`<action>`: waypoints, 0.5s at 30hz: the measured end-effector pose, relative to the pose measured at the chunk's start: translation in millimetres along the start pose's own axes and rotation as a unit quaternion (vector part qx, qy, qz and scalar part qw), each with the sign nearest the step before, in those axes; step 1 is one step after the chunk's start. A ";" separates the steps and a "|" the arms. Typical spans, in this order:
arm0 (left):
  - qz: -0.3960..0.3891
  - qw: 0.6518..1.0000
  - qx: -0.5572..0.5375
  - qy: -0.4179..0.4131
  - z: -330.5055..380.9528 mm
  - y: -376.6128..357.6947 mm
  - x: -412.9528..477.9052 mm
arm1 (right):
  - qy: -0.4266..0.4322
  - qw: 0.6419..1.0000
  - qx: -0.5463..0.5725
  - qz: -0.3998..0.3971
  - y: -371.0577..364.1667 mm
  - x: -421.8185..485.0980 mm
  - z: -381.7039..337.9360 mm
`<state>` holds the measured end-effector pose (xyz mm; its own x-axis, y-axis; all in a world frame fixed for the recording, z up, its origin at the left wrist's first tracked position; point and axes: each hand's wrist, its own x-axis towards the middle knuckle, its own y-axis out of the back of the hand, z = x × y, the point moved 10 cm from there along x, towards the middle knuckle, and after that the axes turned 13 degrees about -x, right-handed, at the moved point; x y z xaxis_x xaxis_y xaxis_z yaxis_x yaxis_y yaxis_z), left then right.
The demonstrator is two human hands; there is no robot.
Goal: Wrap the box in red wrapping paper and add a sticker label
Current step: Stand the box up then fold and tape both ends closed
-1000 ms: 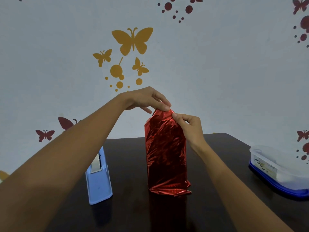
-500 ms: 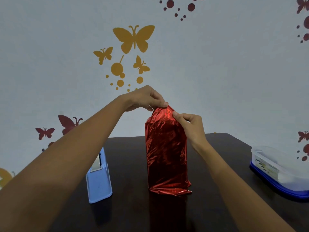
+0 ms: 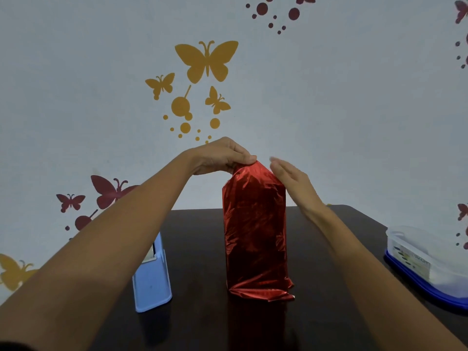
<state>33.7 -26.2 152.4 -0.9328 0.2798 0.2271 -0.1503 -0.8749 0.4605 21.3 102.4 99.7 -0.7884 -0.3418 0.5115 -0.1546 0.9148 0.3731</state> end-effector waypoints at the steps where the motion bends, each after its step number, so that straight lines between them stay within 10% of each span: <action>1: 0.006 1.000 -0.005 -0.001 -0.8 2.2 0.1 | -0.043 0.998 -0.005 -0.055 -8.7 1.3 7.1; 15: 0.055 0.995 0.079 0.030 -25.4 3.3 -2.1 | -0.049 0.997 -0.025 -0.048 -17.7 0.0 18.1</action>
<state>26.8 -39.7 131.7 -0.9594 0.1567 0.2345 0.0034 -0.8250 0.5652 13.3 90.1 79.1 -0.8267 -0.4014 0.3942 -0.2039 0.8668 0.4551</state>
